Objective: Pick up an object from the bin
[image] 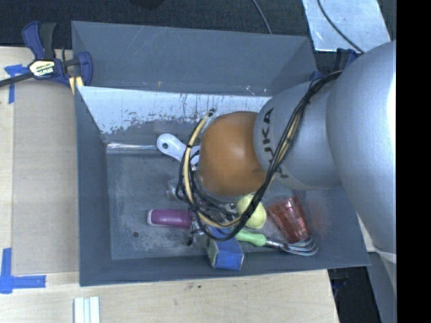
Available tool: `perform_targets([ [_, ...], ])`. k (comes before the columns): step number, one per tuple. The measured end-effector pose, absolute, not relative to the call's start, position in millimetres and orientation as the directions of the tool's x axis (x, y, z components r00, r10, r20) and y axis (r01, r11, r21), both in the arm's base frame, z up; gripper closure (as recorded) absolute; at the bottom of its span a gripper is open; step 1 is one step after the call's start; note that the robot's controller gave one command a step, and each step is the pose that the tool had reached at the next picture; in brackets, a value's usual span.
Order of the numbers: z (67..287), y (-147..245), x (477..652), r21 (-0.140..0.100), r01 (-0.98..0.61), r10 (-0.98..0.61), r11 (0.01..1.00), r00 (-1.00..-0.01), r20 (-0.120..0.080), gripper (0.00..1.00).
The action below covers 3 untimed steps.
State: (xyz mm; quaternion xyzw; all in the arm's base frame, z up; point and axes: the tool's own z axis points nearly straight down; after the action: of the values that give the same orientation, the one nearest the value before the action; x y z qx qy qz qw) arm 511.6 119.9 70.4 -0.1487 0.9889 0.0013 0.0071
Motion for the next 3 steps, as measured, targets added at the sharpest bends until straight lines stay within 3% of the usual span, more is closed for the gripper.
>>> perform_targets([
  [1,79,119,515.7,0.000,-0.287,-0.287,0.958,-0.958,-0.006,1.00],
  [3,89,119,515.3,-0.001,-0.286,-0.286,0.958,-0.958,-0.006,1.00],
])
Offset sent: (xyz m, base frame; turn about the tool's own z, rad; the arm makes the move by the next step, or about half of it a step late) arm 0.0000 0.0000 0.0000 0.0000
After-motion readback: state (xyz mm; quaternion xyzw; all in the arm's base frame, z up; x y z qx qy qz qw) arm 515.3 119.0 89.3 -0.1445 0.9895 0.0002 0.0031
